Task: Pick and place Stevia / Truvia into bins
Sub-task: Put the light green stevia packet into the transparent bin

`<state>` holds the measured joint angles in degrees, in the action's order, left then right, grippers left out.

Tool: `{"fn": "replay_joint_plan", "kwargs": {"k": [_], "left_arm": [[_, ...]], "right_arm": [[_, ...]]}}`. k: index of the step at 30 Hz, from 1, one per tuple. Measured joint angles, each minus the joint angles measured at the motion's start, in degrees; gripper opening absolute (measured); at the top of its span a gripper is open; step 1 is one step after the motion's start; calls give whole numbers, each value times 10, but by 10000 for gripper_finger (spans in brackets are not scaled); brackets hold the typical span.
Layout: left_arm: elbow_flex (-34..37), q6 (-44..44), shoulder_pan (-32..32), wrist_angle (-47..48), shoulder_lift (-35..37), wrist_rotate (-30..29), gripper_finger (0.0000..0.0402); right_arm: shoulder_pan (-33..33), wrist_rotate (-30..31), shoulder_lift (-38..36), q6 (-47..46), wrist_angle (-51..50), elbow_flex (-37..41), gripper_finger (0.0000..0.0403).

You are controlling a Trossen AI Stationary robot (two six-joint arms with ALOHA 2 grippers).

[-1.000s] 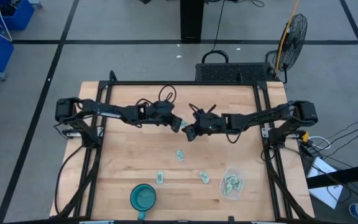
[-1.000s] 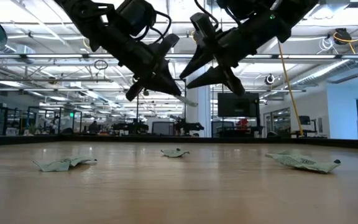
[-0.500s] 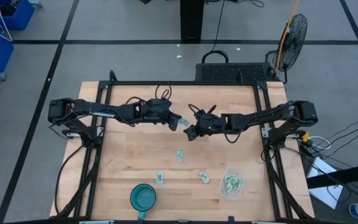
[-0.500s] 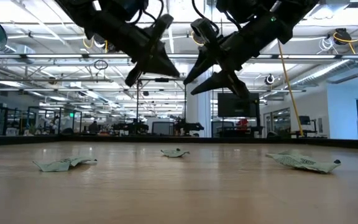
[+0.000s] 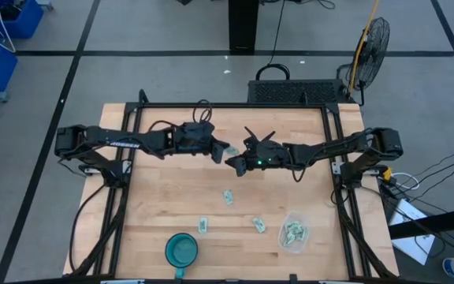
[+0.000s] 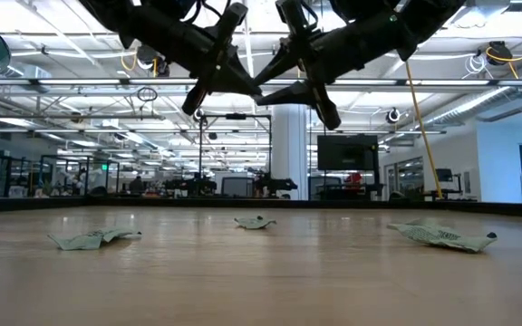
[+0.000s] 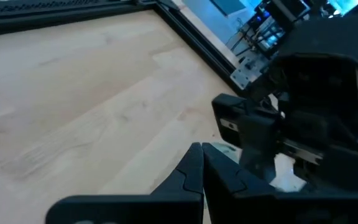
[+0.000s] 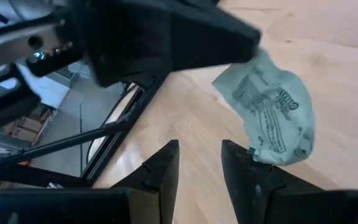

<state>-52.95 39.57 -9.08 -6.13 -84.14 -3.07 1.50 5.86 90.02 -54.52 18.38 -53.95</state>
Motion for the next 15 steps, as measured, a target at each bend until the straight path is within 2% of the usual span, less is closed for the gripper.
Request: {"fn": "replay_joint_plan", "kwargs": {"k": [10, 15], "left_arm": [[0, 11, 18, 3, 13, -2, 0], [-1, 8, 21, 33, 51, -31, 0]], "right_arm": [[0, -2, 0, -32, -15, 0, 116], [0, -31, 0, -33, -14, 0, 116]]}}
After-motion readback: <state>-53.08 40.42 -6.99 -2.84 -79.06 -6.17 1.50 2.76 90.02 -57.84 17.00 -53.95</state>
